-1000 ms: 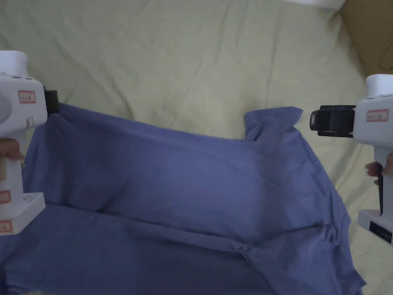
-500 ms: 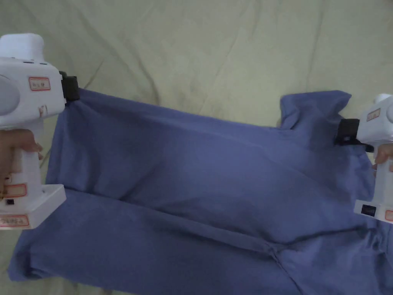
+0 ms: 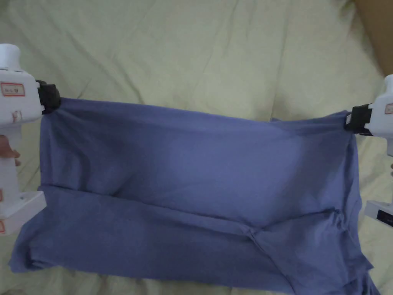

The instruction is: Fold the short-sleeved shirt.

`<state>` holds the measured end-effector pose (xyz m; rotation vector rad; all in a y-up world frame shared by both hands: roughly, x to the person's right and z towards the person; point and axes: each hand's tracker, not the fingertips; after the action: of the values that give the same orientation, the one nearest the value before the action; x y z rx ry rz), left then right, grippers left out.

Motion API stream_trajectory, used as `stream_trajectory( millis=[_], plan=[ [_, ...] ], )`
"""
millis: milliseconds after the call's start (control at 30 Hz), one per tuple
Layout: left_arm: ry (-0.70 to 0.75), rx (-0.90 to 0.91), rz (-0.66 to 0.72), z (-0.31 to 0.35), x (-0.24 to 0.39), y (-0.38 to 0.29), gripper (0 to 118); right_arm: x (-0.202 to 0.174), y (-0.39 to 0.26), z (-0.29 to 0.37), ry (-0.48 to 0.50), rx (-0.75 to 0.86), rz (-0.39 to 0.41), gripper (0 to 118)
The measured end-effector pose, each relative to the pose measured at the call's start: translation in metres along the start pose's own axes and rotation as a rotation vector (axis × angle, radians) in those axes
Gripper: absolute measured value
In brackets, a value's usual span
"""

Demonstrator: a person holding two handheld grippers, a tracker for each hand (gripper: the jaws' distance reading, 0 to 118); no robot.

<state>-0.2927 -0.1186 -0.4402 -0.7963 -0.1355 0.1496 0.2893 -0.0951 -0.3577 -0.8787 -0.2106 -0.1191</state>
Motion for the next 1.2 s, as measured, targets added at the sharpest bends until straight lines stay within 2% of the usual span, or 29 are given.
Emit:
stream_trajectory(
  millis=[67, 300, 633, 667, 700, 733, 767, 800, 933, 1033, 1200],
  plan=[
    [-0.004, 0.024, -0.016, 0.022, -0.002, -0.008, 2, 0.005, -0.016, 0.033, 0.021, 0.041, -0.004, 0],
    [-0.015, 0.027, 0.009, 0.082, -0.017, -0.068, 2, 0.019, -0.106, 0.115, 0.04, 0.122, -0.095, 0],
    [0.085, -0.146, 0.137, 0.1, -0.041, -0.193, 5, 0.014, -0.25, 0.119, 0.017, -0.041, -0.226, 0],
    [0.096, -0.16, 0.152, 0.099, -0.042, -0.2, 12, 0.013, -0.259, 0.117, 0.012, -0.052, -0.238, 4],
    [0.115, -0.175, 0.165, 0.098, -0.043, -0.206, 28, 0.013, -0.265, 0.116, 0.008, -0.066, -0.243, 17],
    [0.152, -0.185, 0.174, 0.097, -0.044, -0.209, 63, 0.013, -0.267, 0.117, -0.003, -0.076, -0.244, 50],
    [0.174, -0.189, 0.183, 0.097, -0.046, -0.21, 88, 0.013, -0.269, 0.119, -0.029, -0.086, -0.23, 80],
    [0.188, -0.186, 0.194, 0.098, -0.048, -0.208, 102, 0.013, -0.269, 0.123, -0.06, -0.073, -0.207, 102],
    [0.201, -0.006, 0.174, 0.127, -0.042, -0.174, 104, 0.019, -0.242, 0.16, -0.135, 0.095, -0.167, 111],
    [0.189, 0.162, 0.064, 0.153, -0.019, -0.144, 104, 0.015, -0.211, 0.192, -0.137, 0.242, -0.139, 111],
    [0.211, 0.461, -0.135, 0.194, 0.041, -0.116, 104, -0.021, -0.176, 0.232, -0.131, 0.52, -0.057, 116]
  ],
)
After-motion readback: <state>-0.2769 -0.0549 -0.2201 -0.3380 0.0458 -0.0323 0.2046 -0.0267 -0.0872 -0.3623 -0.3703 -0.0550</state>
